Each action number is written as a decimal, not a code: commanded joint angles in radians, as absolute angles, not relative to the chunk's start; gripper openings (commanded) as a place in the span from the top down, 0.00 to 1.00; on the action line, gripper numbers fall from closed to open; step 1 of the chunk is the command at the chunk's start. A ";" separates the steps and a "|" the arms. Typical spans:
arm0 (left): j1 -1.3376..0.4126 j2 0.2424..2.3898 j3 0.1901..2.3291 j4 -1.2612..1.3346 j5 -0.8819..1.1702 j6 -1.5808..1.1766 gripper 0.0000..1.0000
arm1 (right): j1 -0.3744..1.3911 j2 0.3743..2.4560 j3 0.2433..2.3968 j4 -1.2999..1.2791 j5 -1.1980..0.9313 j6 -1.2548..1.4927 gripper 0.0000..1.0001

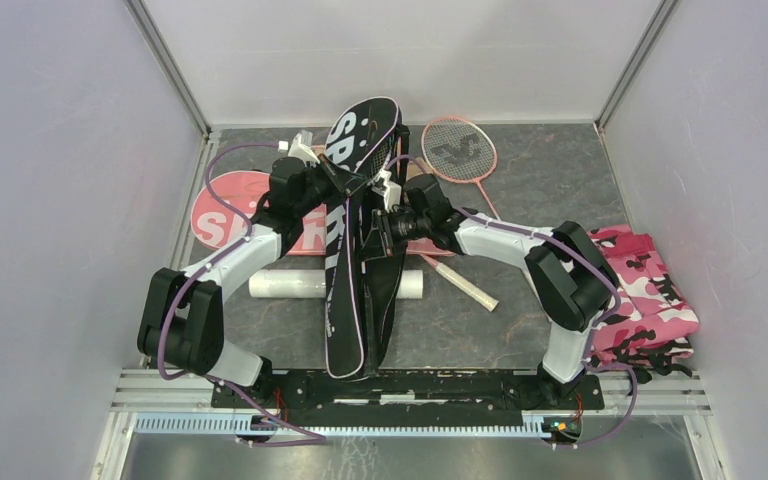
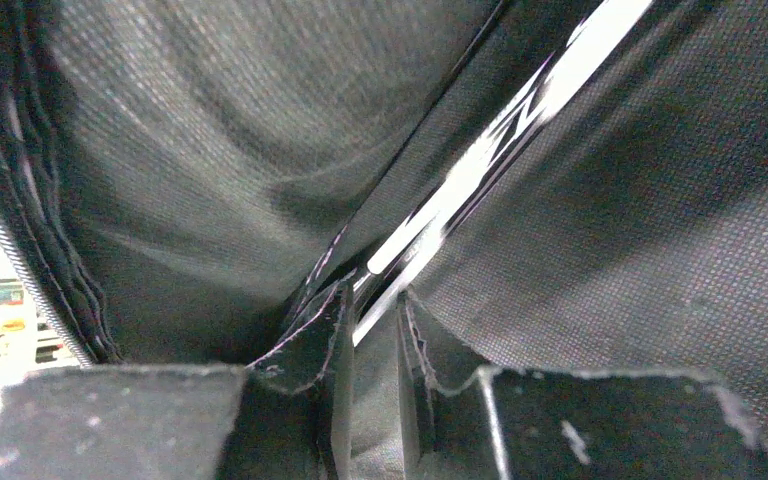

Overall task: Pack up the badminton gear
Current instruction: Place the racket in the racket bag.

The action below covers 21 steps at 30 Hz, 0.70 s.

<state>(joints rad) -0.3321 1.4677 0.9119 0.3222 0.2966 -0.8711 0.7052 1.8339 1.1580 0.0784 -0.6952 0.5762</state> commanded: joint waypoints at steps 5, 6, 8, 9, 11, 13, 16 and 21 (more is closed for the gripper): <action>-0.336 1.462 0.932 0.426 0.338 -0.930 0.98 | 0.704 1.845 1.278 0.083 -0.679 0.531 1.00; -0.336 1.462 0.929 0.428 0.340 -0.934 0.98 | 0.702 1.847 1.285 0.080 -0.675 0.529 1.00; -0.336 1.462 0.924 0.431 0.340 -0.943 0.98 | 0.699 1.854 1.301 0.071 -0.670 0.524 1.00; -0.337 1.462 0.921 0.432 0.339 -0.949 0.98 | 0.696 1.858 1.309 0.068 -0.668 0.524 1.00; -0.337 1.462 0.917 0.433 0.340 -0.959 0.98 | 0.691 1.867 1.323 0.064 -0.665 0.522 1.00; -0.337 1.462 0.916 0.433 0.344 -0.968 0.98 | 0.687 1.878 1.337 0.060 -0.664 0.522 1.00; -0.337 1.463 0.916 0.433 0.350 -0.978 0.98 | 0.678 1.889 1.356 0.051 -0.657 0.517 1.00; -0.337 1.463 0.911 0.432 0.356 -0.991 0.98 | 0.662 1.905 1.380 0.046 -0.652 0.520 1.00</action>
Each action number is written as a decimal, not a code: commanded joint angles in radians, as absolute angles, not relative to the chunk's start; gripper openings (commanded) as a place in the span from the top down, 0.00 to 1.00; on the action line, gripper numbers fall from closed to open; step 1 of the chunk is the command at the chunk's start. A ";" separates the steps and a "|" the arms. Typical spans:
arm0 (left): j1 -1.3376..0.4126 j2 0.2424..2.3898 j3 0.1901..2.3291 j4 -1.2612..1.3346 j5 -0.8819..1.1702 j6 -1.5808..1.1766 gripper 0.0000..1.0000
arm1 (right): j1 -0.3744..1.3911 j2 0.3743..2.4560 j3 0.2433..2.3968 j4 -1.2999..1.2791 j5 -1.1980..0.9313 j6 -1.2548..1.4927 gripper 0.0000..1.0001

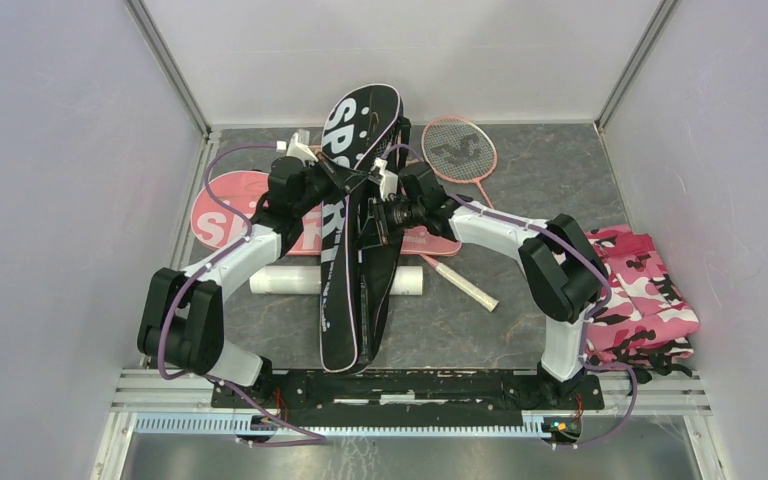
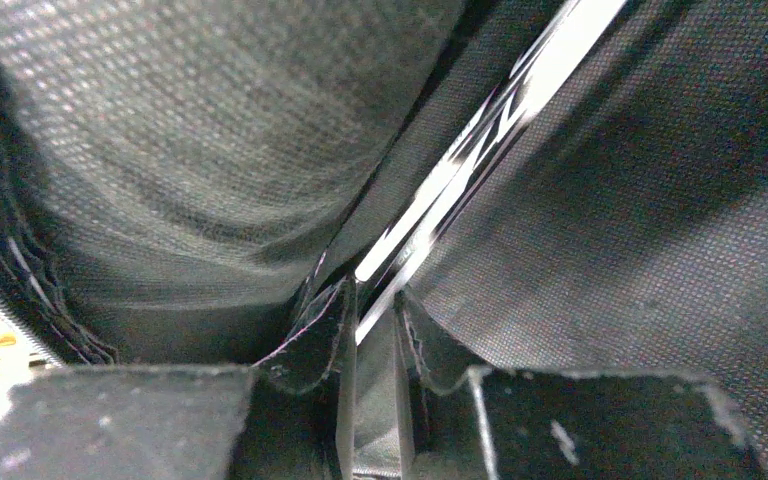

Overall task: Pack up the badminton gear
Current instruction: Place the racket in the racket bag.

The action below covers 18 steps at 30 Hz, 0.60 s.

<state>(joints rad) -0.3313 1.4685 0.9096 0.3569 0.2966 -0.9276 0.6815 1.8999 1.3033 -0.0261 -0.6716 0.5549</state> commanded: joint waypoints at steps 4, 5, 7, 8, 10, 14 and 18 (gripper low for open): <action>-0.338 1.466 0.907 0.433 0.356 -0.991 0.98 | 0.647 1.915 1.400 0.044 -0.657 0.530 1.00; -0.339 1.466 0.904 0.434 0.356 -0.990 0.98 | 0.642 1.916 1.406 0.042 -0.658 0.531 1.00; -0.342 1.466 0.899 0.436 0.353 -0.987 0.98 | 0.635 1.919 1.420 0.040 -0.658 0.534 1.00; -0.344 1.466 0.897 0.437 0.354 -0.984 0.98 | 0.630 1.923 1.427 0.038 -0.659 0.536 1.00; -0.349 1.468 0.893 0.437 0.353 -0.983 0.98 | 0.623 1.928 1.441 0.034 -0.658 0.537 1.00; -0.355 1.472 0.891 0.437 0.350 -0.986 0.98 | 0.616 1.942 1.457 0.028 -0.654 0.537 1.00; -0.359 1.477 0.896 0.437 0.355 -1.004 0.98 | 0.616 1.964 1.469 0.026 -0.652 0.536 1.00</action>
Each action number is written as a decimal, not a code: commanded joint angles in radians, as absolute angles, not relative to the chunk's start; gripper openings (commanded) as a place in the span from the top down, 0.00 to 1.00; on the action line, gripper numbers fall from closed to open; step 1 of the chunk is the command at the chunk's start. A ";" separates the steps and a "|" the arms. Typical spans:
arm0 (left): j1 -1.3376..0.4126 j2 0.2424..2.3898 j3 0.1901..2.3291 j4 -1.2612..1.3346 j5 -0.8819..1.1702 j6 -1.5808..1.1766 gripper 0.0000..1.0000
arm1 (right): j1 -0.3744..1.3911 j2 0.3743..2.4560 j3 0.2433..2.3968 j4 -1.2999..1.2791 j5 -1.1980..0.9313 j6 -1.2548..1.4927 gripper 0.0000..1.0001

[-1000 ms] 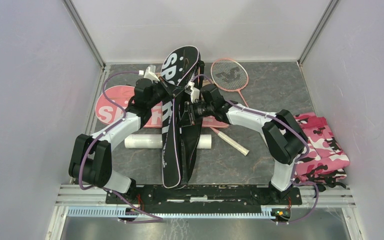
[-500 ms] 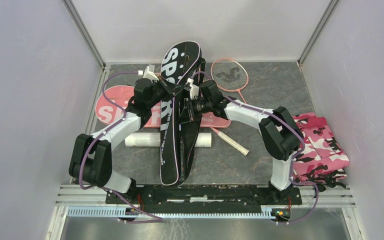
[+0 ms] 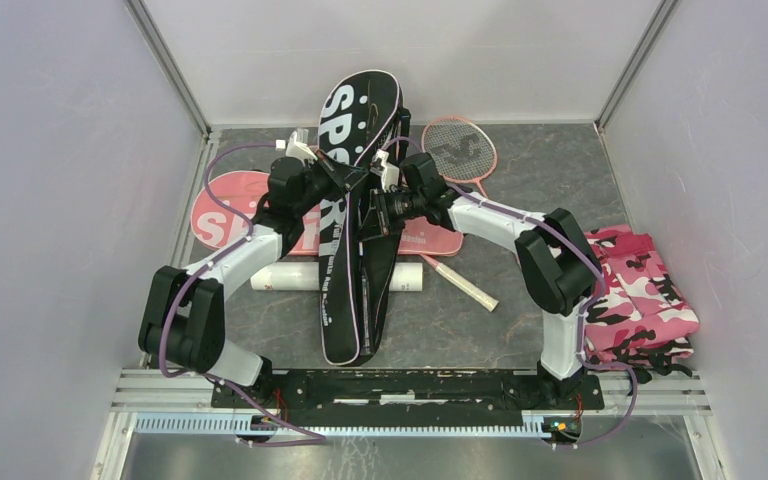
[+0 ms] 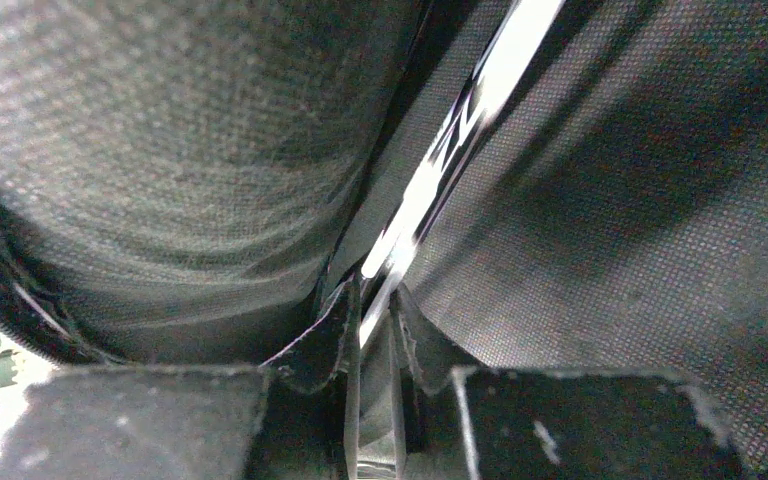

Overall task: Pack up the badminton gear
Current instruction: Place the racket in the racket bag.

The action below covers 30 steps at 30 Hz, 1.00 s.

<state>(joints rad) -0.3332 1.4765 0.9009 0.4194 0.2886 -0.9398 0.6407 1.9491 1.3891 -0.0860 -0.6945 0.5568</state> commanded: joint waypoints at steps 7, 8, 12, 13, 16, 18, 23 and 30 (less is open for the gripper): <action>-0.360 1.484 0.903 0.436 0.368 -1.054 0.98 | 0.614 1.992 1.485 0.045 -0.650 0.556 1.00; -0.360 1.486 0.905 0.431 0.369 -1.062 0.98 | 0.613 1.993 1.485 0.050 -0.650 0.558 1.00; -0.360 1.496 0.915 0.428 0.380 -1.088 0.98 | 0.614 2.005 1.486 0.057 -0.645 0.556 1.00; -0.360 1.498 0.918 0.428 0.384 -1.093 0.98 | 0.613 2.010 1.489 0.057 -0.644 0.553 1.00; -0.359 1.502 0.922 0.428 0.395 -1.108 0.98 | 0.614 2.022 1.501 0.053 -0.632 0.545 0.99; -0.360 1.502 0.922 0.428 0.401 -1.118 0.98 | 0.614 2.031 1.506 0.060 -0.632 0.555 0.99; -0.361 1.504 0.917 0.434 0.405 -1.134 0.98 | 0.613 2.051 1.520 0.093 -0.627 0.578 0.97; -0.362 1.511 0.914 0.453 0.420 -1.162 0.98 | 0.614 2.070 1.531 0.113 -0.623 0.598 0.94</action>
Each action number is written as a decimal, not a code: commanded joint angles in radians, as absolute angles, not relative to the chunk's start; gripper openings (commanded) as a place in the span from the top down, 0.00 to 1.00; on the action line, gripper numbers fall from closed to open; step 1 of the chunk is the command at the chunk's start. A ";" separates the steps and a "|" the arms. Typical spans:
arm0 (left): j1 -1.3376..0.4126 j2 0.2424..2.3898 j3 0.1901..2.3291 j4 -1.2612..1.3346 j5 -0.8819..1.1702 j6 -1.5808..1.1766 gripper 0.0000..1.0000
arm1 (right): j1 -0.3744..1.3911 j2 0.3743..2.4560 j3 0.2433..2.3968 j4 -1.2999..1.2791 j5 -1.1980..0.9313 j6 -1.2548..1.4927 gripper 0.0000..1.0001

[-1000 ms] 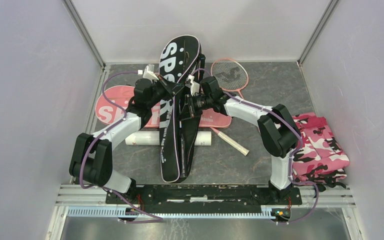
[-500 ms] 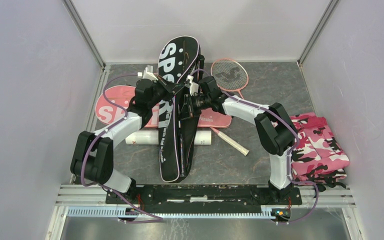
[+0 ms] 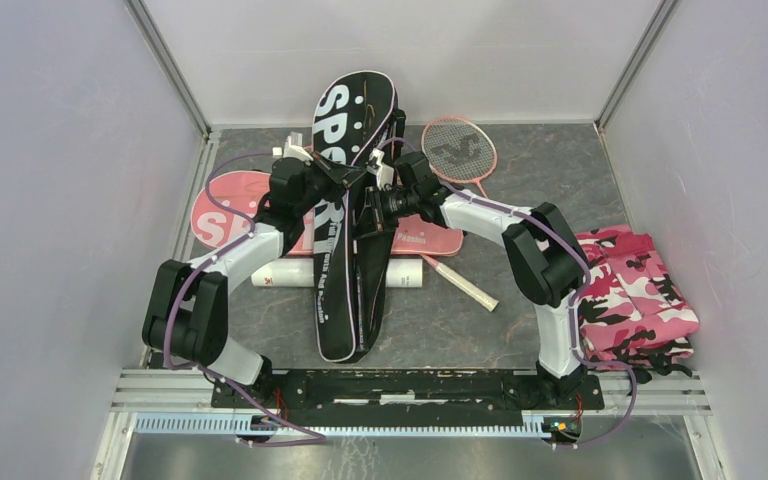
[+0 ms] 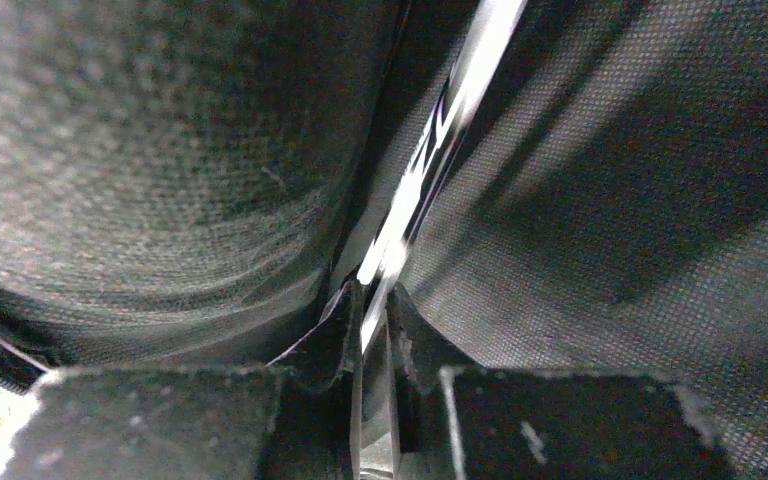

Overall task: Pack up the badminton gear
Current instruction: Place the racket in the racket bag.

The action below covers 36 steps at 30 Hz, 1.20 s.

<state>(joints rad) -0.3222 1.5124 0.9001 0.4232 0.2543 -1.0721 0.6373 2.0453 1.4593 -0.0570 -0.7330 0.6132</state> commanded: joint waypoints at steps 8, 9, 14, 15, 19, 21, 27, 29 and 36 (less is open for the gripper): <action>-0.367 1.513 0.907 0.459 0.434 -1.184 0.98 | 0.605 2.111 1.567 0.145 -0.639 0.658 0.91; -0.370 1.511 0.905 0.459 0.435 -1.184 0.98 | 0.600 2.115 1.578 0.144 -0.638 0.667 0.91; -0.377 1.509 0.899 0.459 0.438 -1.189 0.98 | 0.586 2.119 1.600 0.141 -0.635 0.683 0.83; -0.379 1.511 0.899 0.459 0.439 -1.191 0.98 | 0.586 2.119 1.599 0.135 -0.634 0.683 0.81; -0.379 1.516 0.908 0.462 0.449 -1.202 0.98 | 0.585 2.115 1.585 0.126 -0.633 0.679 0.76; -0.380 1.513 0.910 0.464 0.449 -1.203 0.98 | 0.585 2.108 1.585 0.112 -0.621 0.672 0.74; -0.362 1.500 0.914 0.463 0.436 -1.192 0.98 | 0.586 2.079 1.606 0.005 -0.627 0.562 0.61; -0.352 1.496 0.920 0.457 0.432 -1.184 0.98 | 0.584 2.044 1.594 -0.051 -0.643 0.491 0.54; -0.291 1.486 0.963 0.446 0.449 -1.184 0.98 | 0.576 1.848 1.440 -0.143 -0.657 0.272 0.28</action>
<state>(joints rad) -0.3130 1.5223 0.9039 0.4168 0.3820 -1.1240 0.5644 2.0331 1.4841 -0.1402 -0.6342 0.4622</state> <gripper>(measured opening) 0.053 0.671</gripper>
